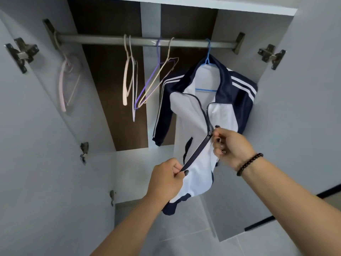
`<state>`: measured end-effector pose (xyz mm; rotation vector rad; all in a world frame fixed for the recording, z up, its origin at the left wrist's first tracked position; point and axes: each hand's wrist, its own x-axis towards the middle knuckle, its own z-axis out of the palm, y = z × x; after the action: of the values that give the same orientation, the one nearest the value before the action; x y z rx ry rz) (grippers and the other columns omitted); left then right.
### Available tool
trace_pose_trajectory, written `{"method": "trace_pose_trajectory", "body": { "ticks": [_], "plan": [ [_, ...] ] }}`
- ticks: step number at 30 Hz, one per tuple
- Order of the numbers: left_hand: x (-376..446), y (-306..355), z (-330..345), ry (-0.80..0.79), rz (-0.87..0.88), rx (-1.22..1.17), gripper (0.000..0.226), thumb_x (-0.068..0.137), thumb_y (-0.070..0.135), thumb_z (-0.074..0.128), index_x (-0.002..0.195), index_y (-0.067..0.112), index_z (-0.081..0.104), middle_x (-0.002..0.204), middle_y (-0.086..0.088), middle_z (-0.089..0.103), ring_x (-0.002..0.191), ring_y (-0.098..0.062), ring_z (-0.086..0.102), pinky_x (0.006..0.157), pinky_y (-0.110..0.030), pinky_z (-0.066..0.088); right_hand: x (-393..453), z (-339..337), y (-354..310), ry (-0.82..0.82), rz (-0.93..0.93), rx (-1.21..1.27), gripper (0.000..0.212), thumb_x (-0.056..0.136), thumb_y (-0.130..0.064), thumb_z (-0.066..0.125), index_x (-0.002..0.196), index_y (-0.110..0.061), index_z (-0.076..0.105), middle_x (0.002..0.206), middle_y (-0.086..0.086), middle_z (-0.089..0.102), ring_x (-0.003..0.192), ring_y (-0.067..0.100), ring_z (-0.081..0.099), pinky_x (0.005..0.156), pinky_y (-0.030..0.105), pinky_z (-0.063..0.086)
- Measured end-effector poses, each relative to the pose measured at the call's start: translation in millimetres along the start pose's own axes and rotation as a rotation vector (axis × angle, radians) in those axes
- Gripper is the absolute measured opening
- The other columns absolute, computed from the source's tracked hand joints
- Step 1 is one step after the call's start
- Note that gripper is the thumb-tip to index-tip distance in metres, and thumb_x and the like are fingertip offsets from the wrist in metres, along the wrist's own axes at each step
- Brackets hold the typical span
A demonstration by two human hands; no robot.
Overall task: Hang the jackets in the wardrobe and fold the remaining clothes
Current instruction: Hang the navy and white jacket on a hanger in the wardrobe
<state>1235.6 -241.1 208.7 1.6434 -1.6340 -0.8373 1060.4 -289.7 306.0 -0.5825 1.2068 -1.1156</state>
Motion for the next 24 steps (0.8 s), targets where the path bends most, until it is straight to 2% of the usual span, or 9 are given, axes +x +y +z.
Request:
{"method": "trace_pose_trajectory", "body": {
  "ticks": [4, 8, 12, 16, 21, 24],
  "plan": [
    [5.2, -26.4, -17.9, 0.023, -0.059, 0.056, 0.028, 0.083, 0.021, 0.070, 0.064, 0.028, 0.050, 0.058, 0.018, 0.059, 0.065, 0.011, 0.056, 0.055, -0.004, 0.039, 20.6, 14.7, -19.4, 0.011, -0.052, -0.001, 0.032, 0.092, -0.010, 0.044, 0.061, -0.015, 0.049, 0.051, -0.006, 0.038, 0.039, 0.007, 0.026, 0.035, 0.016, 0.019],
    [14.8, -37.8, -30.2, -0.012, -0.131, 0.079, 0.027, 0.082, 0.021, 0.070, 0.065, 0.029, 0.051, 0.062, 0.018, 0.059, 0.060, 0.012, 0.055, 0.055, -0.001, 0.037, 28.5, 31.5, -17.2, -0.053, -0.135, -0.205, 0.030, 0.088, -0.007, 0.046, 0.060, -0.015, 0.048, 0.053, -0.004, 0.038, 0.042, 0.009, 0.025, 0.039, 0.018, 0.018],
    [37.5, -10.2, -28.4, -0.022, -0.069, -0.068, 0.014, 0.082, 0.025, 0.070, 0.087, 0.031, 0.059, 0.080, 0.022, 0.062, 0.074, 0.014, 0.059, 0.065, 0.000, 0.043, 31.5, 44.6, -15.7, -0.126, -0.202, -0.335, 0.030, 0.085, -0.003, 0.047, 0.057, -0.013, 0.047, 0.054, -0.001, 0.038, 0.043, 0.010, 0.025, 0.039, 0.019, 0.019],
    [72.8, 32.6, -18.5, 0.016, 0.086, -0.174, 0.020, 0.086, 0.021, 0.065, 0.106, 0.024, 0.063, 0.099, 0.018, 0.065, 0.089, 0.009, 0.060, 0.074, -0.002, 0.044, 42.5, 42.1, -20.4, -0.160, -0.195, -0.384, 0.033, 0.086, -0.001, 0.047, 0.054, -0.011, 0.049, 0.052, 0.002, 0.038, 0.041, 0.010, 0.026, 0.038, 0.019, 0.021],
    [110.1, 49.8, -0.9, 0.041, 0.130, -0.029, 0.011, 0.087, 0.013, 0.062, 0.090, 0.023, 0.064, 0.083, 0.012, 0.067, 0.074, 0.000, 0.061, 0.066, -0.007, 0.045, 69.2, 23.7, -33.5, -0.181, -0.133, -0.370, 0.033, 0.085, -0.003, 0.050, 0.054, -0.012, 0.051, 0.052, 0.002, 0.038, 0.041, 0.011, 0.026, 0.037, 0.019, 0.021],
    [127.0, 48.1, 10.1, 0.017, 0.079, 0.082, 0.022, 0.087, 0.012, 0.061, 0.080, 0.032, 0.055, 0.074, 0.017, 0.062, 0.072, 0.002, 0.060, 0.064, -0.008, 0.046, 94.3, 10.2, -46.3, -0.147, -0.053, -0.325, 0.031, 0.087, -0.006, 0.051, 0.056, -0.012, 0.051, 0.053, 0.001, 0.039, 0.042, 0.011, 0.025, 0.036, 0.019, 0.020]
  ]
}}
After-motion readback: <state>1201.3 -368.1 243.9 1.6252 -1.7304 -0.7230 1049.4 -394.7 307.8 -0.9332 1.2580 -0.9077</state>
